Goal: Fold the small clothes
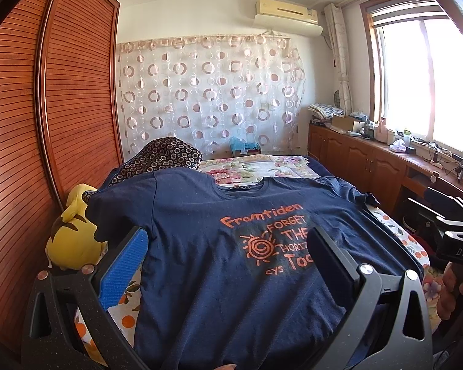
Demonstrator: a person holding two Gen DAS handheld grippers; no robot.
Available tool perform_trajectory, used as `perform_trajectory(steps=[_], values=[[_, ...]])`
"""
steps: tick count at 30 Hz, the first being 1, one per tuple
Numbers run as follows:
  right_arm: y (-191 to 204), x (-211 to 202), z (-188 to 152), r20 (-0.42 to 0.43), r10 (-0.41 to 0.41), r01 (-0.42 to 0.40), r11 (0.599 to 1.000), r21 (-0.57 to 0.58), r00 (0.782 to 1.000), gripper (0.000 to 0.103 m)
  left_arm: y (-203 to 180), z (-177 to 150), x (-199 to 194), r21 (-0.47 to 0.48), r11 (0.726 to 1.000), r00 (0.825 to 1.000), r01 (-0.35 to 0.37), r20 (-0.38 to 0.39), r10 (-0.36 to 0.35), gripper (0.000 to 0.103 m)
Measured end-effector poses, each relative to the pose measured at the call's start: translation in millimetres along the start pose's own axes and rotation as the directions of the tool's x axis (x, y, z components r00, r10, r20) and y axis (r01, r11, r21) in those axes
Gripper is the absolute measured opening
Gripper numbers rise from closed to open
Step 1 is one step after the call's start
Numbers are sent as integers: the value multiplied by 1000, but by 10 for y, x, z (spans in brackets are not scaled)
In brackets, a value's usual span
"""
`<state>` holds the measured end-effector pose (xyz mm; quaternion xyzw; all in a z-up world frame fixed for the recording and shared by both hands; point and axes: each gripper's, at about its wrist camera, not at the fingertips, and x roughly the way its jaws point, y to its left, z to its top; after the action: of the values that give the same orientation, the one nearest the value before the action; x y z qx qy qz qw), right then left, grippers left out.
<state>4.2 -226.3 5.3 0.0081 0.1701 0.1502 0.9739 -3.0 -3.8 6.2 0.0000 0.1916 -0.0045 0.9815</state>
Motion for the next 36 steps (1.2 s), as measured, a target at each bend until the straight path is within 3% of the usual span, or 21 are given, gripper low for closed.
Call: perform_trajectory(steps=[36], values=[[25, -17, -9, 2, 9, -9, 1000, 3, 1000, 103, -35, 112, -97, 7, 1000, 1000, -1, 14, 1, 103]])
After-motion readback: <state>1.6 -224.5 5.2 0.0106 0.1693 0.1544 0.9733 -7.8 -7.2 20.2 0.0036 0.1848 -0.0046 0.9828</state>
